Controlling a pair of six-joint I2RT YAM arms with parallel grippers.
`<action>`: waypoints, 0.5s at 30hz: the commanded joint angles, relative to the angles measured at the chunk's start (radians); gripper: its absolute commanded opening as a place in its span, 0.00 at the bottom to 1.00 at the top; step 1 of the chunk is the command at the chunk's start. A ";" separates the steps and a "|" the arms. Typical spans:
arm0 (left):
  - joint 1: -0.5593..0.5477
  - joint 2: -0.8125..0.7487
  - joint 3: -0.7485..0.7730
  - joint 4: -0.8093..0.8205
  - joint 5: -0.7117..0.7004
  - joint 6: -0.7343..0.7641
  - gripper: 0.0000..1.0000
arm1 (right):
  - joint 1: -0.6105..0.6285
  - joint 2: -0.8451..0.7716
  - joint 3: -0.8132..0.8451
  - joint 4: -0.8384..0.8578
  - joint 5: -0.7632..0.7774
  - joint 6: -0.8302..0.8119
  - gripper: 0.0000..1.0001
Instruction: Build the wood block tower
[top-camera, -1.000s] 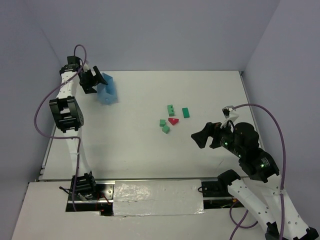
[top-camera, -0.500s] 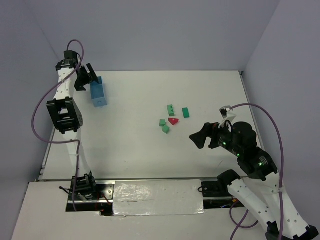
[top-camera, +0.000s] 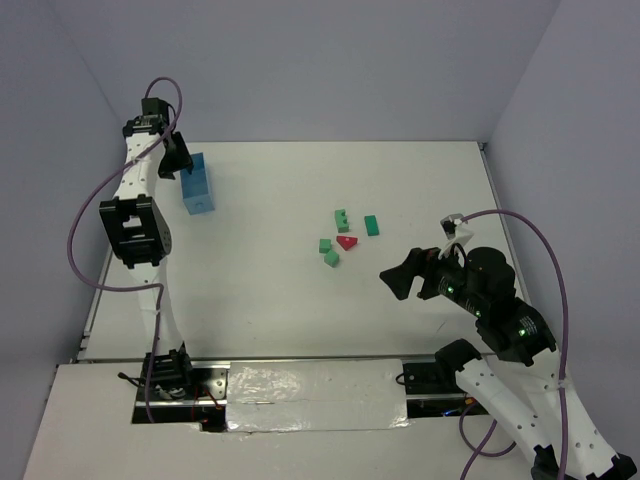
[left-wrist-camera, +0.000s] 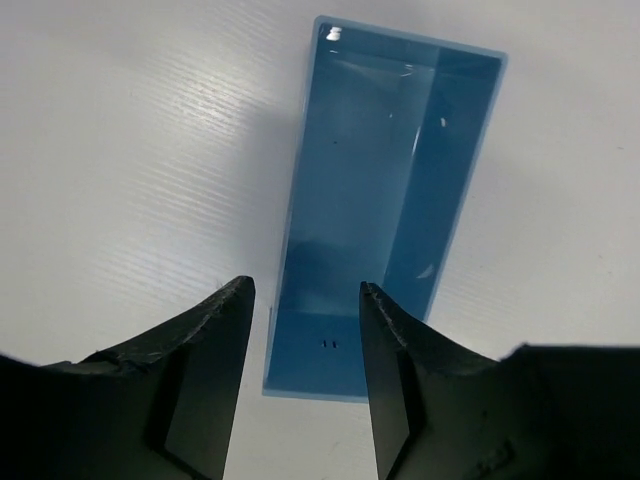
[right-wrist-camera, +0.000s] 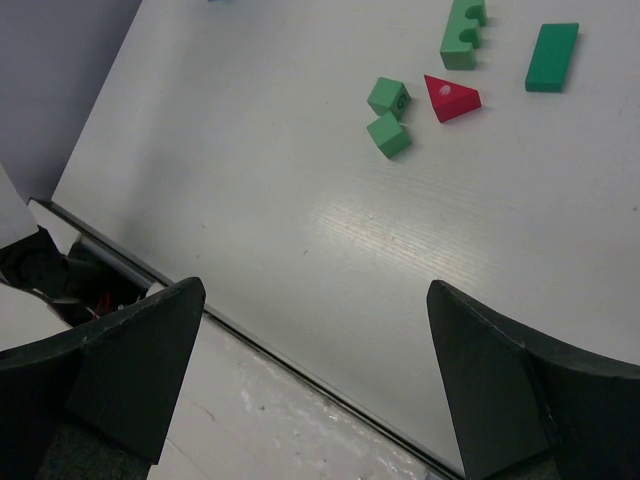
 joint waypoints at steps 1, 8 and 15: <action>0.002 0.028 0.031 -0.011 -0.038 0.038 0.57 | 0.013 -0.003 -0.009 0.048 -0.016 -0.010 1.00; 0.002 0.075 -0.004 0.031 -0.013 0.093 0.15 | 0.023 0.003 -0.008 0.049 -0.019 -0.012 1.00; 0.032 0.083 -0.020 0.052 -0.082 0.168 0.00 | 0.032 0.018 -0.012 0.055 -0.038 -0.012 1.00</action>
